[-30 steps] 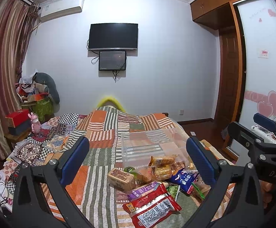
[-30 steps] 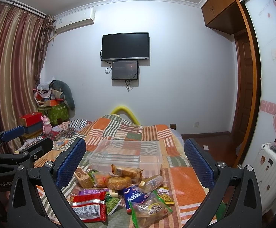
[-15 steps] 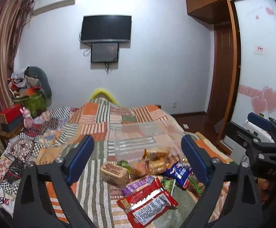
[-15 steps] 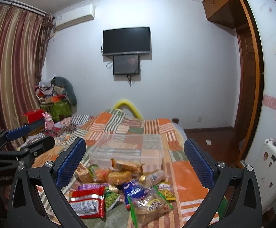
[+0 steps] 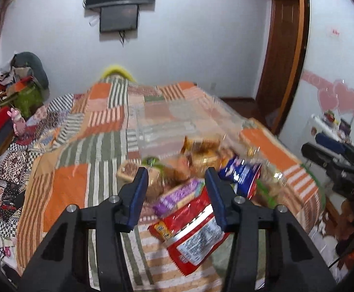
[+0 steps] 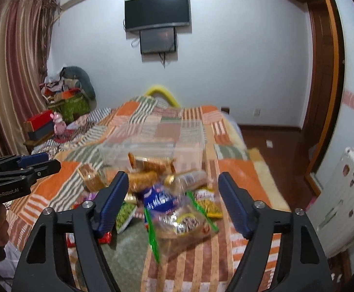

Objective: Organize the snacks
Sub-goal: 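Grasp the red chip bag with the left tool while the right grasps the bun bag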

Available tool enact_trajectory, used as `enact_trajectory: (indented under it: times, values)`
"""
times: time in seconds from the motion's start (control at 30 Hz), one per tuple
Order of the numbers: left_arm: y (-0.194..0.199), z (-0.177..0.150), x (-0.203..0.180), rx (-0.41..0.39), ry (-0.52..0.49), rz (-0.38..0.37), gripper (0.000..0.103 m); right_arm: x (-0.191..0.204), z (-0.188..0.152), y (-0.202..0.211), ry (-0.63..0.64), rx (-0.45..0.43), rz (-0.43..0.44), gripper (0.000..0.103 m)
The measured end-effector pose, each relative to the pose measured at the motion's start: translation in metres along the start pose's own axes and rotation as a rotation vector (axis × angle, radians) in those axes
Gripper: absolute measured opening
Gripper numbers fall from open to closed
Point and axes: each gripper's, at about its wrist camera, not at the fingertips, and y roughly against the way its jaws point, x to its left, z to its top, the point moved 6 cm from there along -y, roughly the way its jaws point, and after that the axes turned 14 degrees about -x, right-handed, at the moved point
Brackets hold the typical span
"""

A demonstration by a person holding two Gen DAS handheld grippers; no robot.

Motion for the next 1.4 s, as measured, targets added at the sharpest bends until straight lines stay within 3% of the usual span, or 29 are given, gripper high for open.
enact_trajectory:
  times: [0.27, 0.33, 0.4, 0.6, 0.77, 1.07, 1.27, 1.4]
  values:
    - [-0.027, -0.039, -0.003, 0.171, 0.023, -0.061, 0.05, -0.01, -0.031, -0.011, -0.003, 0.128, -0.006, 0.069]
    - [-0.034, -0.046, -0.007, 0.196, 0.021, -0.064, 0.056, -0.012, -0.038, -0.015, -0.012, 0.16, 0.0, 0.069]
    - [-0.039, -0.051, -0.011, 0.226, 0.022, -0.07, 0.073, -0.013, -0.044, -0.018, -0.025, 0.191, 0.014, 0.069]
    - [-0.055, -0.061, -0.02, 0.291, 0.064, -0.112, 0.091, -0.018, -0.057, -0.024, -0.045, 0.247, 0.029, 0.076]
    - [-0.068, -0.068, -0.022, 0.325, 0.102, -0.091, 0.092, -0.019, -0.063, -0.029, -0.04, 0.267, 0.024, 0.083]
    - [-0.079, -0.076, -0.037, 0.338, 0.029, -0.077, 0.103, -0.014, -0.066, -0.039, -0.007, 0.279, 0.064, 0.098]
    - [-0.083, -0.082, -0.042, 0.348, 0.018, -0.095, 0.103, -0.013, -0.077, -0.051, 0.009, 0.319, 0.058, 0.099]
    - [-0.093, -0.093, -0.047, 0.41, 0.027, -0.105, 0.103, -0.018, -0.081, -0.055, 0.001, 0.332, 0.037, 0.099]
